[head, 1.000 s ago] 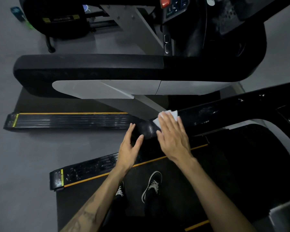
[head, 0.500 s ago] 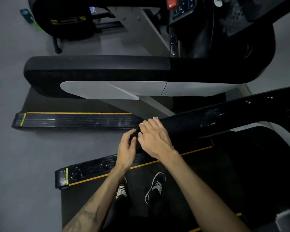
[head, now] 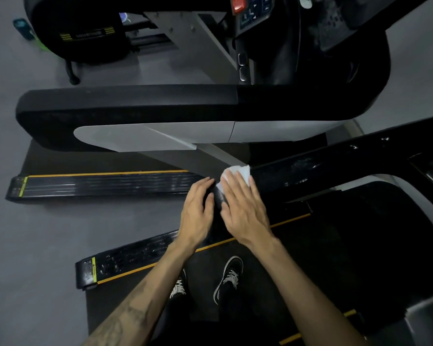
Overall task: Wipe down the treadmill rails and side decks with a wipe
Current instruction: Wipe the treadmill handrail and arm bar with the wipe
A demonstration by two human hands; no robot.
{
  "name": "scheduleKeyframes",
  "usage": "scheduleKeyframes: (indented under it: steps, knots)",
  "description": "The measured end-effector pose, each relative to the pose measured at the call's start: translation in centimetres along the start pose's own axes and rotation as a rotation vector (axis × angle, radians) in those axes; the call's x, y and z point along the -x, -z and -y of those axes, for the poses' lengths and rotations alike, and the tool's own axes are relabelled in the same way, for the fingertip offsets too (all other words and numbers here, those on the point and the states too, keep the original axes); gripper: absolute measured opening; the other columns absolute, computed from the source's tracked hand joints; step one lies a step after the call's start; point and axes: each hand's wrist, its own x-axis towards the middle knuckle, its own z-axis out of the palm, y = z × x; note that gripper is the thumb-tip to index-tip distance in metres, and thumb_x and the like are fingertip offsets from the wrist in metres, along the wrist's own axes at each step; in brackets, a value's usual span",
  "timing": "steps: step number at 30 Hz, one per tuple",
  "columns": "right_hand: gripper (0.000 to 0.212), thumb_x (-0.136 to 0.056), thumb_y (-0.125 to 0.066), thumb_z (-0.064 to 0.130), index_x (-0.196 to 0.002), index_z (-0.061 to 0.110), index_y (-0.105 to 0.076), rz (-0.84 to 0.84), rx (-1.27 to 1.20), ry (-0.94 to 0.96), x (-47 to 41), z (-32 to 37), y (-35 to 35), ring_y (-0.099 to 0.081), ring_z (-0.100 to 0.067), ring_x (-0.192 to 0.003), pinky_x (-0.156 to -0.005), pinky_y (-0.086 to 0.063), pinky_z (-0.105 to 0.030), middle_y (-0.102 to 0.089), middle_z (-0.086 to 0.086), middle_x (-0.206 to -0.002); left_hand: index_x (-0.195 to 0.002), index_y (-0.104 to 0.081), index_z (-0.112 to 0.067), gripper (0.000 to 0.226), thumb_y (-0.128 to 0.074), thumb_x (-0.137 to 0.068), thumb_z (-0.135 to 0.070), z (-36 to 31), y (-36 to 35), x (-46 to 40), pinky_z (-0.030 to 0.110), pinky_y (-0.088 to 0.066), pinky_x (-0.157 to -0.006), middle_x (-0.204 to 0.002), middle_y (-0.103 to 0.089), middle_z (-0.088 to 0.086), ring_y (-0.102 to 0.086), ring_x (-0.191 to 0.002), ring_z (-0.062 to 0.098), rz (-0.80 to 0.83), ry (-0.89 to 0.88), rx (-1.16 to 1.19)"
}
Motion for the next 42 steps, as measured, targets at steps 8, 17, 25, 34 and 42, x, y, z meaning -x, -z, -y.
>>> scheduleKeyframes:
  steps: [8, 17, 25, 34, 42]
  knots:
    - [0.064, -0.102, -0.03, 0.036, -0.16, 0.007, -0.031, -0.004, 0.023, -0.153, 0.7, -3.2, 0.7, -0.016, -0.022, -0.158, -0.128, -0.011, -0.05, -0.023, -0.009, -0.17, -0.146, -0.056, -0.017, 0.043, -0.045, -0.105, -0.024, -1.0, -1.4, -0.4, 0.046, -0.03, -0.124, -0.154, -0.05, -0.001, -0.036, -0.148, 0.011, 0.033, -0.05, -0.125]
    - [0.064, -0.101, -0.039, 0.028, -0.161, 0.009, -0.029, -0.047, -0.031, 0.004, 4.4, -3.5, 0.2, -0.011, -0.019, -0.159, -0.127, -0.017, -0.053, -0.017, -0.005, -0.171, -0.145, -0.054, -0.011, 0.047, -0.039, -0.105, -0.029, -1.2, -1.6, -0.9, 0.049, -0.033, -0.121, -0.152, -0.052, 0.006, -0.04, -0.147, 0.021, 0.068, -0.139, -0.297]
    - [0.064, -0.104, -0.026, 0.039, -0.162, 0.01, -0.025, -0.044, -0.092, -0.221, 1.0, -2.9, 0.3, -0.006, -0.022, -0.159, -0.129, 0.0, -0.048, -0.015, -0.006, -0.171, -0.15, -0.049, -0.017, 0.051, -0.033, -0.106, -0.034, -2.4, -2.8, -2.8, 0.046, -0.02, -0.127, -0.161, -0.041, 0.004, -0.029, -0.153, 0.021, 0.152, -0.154, -0.414]
    - [0.065, -0.1, -0.036, 0.03, -0.163, 0.017, -0.022, -0.053, -0.033, -0.037, 5.2, -7.1, 0.4, -0.007, -0.017, -0.159, -0.127, -0.013, -0.054, -0.012, 0.0, -0.172, -0.148, -0.054, -0.018, 0.051, -0.031, -0.107, -0.039, -2.5, -4.7, -2.9, 0.046, -0.033, -0.119, -0.154, -0.052, 0.003, -0.041, -0.147, 0.024, 0.039, -0.219, -0.585]
    - [0.064, -0.104, -0.034, 0.034, -0.163, 0.014, -0.021, -0.075, -0.11, -0.099, 3.9, -5.3, -0.4, -0.003, -0.021, -0.16, -0.129, -0.004, -0.051, -0.01, -0.004, -0.173, -0.148, -0.055, -0.019, 0.049, -0.035, -0.107, -0.038, -1.9, -5.2, -2.7, 0.045, -0.036, -0.118, -0.153, -0.053, 0.003, -0.044, -0.145, 0.023, -0.019, -0.257, -0.656]
